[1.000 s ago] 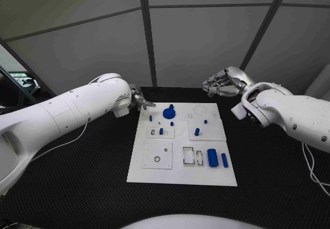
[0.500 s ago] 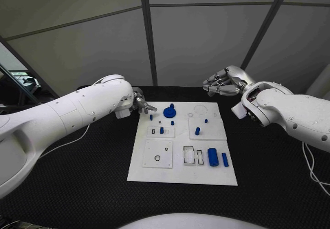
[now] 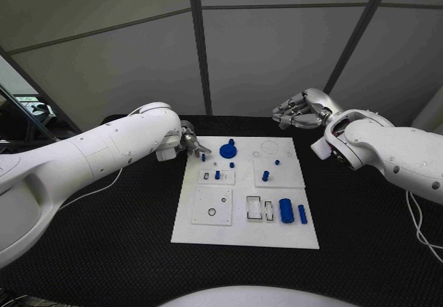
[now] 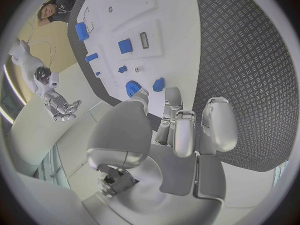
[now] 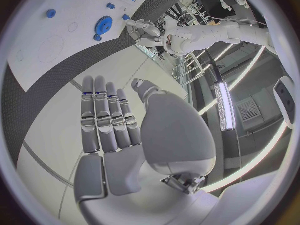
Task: Assemble the parts on the task board
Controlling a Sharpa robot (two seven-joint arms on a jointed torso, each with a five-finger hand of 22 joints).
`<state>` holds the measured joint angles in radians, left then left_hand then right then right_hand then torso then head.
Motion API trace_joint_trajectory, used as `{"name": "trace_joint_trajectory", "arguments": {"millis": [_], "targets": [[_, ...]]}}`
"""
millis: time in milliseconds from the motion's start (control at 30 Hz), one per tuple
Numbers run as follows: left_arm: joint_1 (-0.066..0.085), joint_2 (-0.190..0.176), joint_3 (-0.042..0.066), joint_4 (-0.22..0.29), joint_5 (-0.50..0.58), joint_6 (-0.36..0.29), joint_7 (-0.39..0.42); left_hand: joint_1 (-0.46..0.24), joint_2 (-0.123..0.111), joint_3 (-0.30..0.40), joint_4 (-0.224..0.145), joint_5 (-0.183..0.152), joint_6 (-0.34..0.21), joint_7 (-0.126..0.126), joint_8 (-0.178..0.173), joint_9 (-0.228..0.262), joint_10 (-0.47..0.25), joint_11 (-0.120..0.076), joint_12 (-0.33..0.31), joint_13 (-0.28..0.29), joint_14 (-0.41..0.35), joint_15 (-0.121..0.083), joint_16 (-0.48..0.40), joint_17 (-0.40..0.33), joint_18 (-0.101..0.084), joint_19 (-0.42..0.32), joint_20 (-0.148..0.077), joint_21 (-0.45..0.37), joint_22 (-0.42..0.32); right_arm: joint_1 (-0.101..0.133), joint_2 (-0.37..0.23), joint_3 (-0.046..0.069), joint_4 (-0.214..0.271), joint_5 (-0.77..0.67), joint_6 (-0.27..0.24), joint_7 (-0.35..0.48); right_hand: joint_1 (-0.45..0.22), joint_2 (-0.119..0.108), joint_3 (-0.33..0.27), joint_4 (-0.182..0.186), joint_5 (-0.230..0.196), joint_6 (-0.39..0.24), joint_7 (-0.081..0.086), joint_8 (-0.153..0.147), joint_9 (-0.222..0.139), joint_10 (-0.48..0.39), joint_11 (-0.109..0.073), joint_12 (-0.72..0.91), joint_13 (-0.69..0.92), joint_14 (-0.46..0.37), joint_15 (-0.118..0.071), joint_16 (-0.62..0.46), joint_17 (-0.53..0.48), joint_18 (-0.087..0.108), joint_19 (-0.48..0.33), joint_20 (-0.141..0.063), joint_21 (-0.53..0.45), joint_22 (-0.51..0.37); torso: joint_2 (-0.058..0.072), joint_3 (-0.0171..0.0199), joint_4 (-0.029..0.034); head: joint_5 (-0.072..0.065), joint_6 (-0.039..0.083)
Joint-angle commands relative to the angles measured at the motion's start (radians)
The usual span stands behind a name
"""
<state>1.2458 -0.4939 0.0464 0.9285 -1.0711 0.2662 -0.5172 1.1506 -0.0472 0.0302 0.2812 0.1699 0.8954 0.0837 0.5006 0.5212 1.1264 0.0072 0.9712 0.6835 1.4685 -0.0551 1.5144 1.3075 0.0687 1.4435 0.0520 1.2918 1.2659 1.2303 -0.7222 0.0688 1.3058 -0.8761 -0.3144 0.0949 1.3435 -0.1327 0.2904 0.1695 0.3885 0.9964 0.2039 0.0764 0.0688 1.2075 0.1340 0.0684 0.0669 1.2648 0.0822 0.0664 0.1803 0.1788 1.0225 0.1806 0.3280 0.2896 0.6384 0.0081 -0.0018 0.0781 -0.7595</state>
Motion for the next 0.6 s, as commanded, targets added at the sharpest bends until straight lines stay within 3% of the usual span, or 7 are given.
{"name": "trace_joint_trajectory", "arguments": {"millis": [33,600], "targets": [[0.001,0.003,0.0,-0.003,-0.009,0.023,0.01,0.012,0.005,-0.008,0.001,0.002,0.007,-0.001,-0.002,-0.002,0.007,0.002,0.007,0.001,0.077,0.001,0.006,0.184,0.004,0.006,0.0,0.006,0.002,0.002,0.001,0.001,0.001,-0.002,0.0,0.002,0.003,-0.005,-0.004,-0.002,0.006,-0.009,0.001,-0.004,0.0,-0.008,0.001,-0.003,0.0,-0.008,0.002,-0.004,-0.001,0.002,-0.002,0.008,-0.005,-0.001,0.0,0.0002,0.0001,-0.001,0.0],[-0.002,0.014,-0.001,-0.016,-0.011,0.029,0.014,0.056,0.034,-0.012,-0.004,0.003,0.019,-0.004,0.0,-0.014,0.016,-0.001,0.016,0.006,0.08,-0.001,0.012,0.192,0.001,0.011,-0.001,0.015,0.014,0.002,0.003,0.001,0.001,-0.002,0.001,0.002,0.003,-0.004,-0.005,-0.002,0.008,-0.009,0.001,-0.004,0.0,-0.008,0.001,-0.003,0.0,-0.008,0.002,-0.004,-0.001,0.002,-0.001,0.009,-0.006,-0.002,0.0,-0.0005,0.0005,-0.003,-0.006]]}}
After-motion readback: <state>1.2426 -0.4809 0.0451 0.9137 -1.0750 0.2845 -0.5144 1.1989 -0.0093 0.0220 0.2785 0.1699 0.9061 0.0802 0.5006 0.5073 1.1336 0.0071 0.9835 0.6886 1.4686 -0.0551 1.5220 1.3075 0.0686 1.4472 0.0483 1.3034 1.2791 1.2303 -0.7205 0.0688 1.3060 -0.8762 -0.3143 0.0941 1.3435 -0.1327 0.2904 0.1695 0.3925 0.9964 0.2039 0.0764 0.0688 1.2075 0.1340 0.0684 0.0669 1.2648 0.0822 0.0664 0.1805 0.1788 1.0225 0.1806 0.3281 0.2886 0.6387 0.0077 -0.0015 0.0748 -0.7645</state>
